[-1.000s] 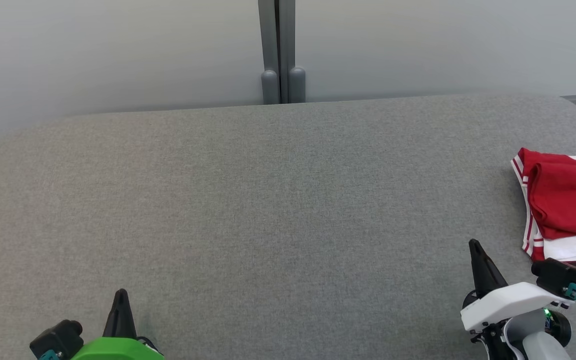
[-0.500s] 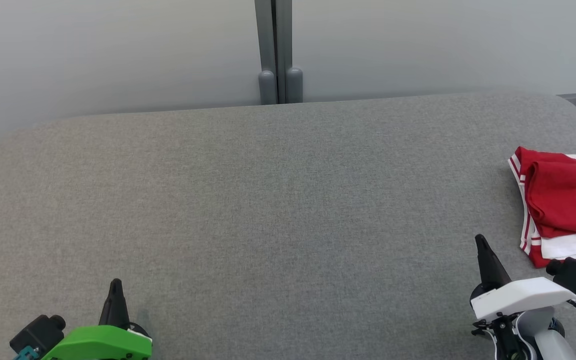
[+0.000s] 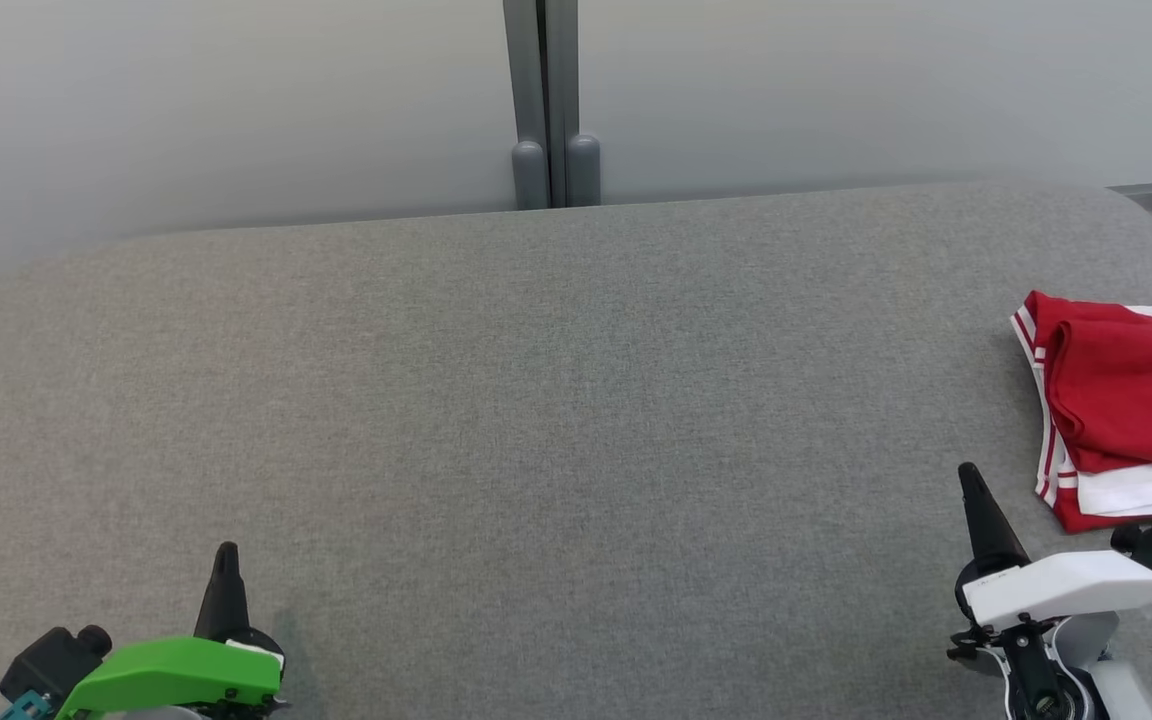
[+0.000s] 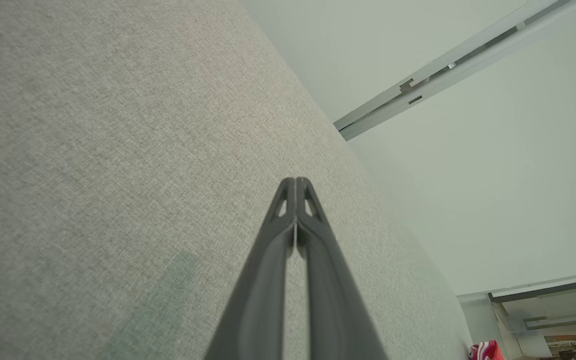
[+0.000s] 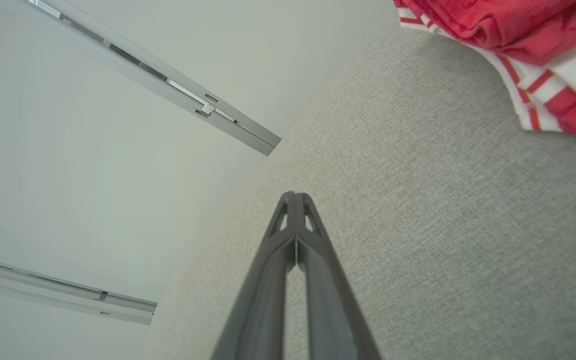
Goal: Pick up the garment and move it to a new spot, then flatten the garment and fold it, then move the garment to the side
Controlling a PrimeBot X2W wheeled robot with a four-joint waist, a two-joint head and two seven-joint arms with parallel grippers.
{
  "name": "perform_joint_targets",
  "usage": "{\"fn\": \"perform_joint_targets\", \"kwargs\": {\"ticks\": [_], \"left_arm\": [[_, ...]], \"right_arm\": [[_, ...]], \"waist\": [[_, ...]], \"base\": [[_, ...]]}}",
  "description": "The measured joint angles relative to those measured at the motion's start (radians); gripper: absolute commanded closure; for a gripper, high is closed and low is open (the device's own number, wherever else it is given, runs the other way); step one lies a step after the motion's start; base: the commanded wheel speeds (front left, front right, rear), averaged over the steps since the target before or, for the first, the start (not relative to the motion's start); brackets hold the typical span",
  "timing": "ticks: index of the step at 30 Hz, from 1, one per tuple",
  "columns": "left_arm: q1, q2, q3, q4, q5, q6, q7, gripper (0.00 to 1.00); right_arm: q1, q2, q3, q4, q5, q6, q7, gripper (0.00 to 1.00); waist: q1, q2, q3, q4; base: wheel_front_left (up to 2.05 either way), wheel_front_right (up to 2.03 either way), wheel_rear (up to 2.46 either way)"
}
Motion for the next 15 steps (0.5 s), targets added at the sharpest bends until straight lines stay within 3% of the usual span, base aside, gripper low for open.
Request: {"fn": "perform_joint_targets", "kwargs": {"ticks": [15], "left_arm": [[-0.02, 0.0, 0.018, -0.015, -0.155, -0.012, 0.042, 1.0]], "right_arm": [[0.006, -0.001, -0.012, -0.027, 0.16, 0.0, 0.042, 1.0]], "waist": [[0.0, 0.0, 0.0, -0.007]], "base": [[0.0, 0.0, 0.0]]}}
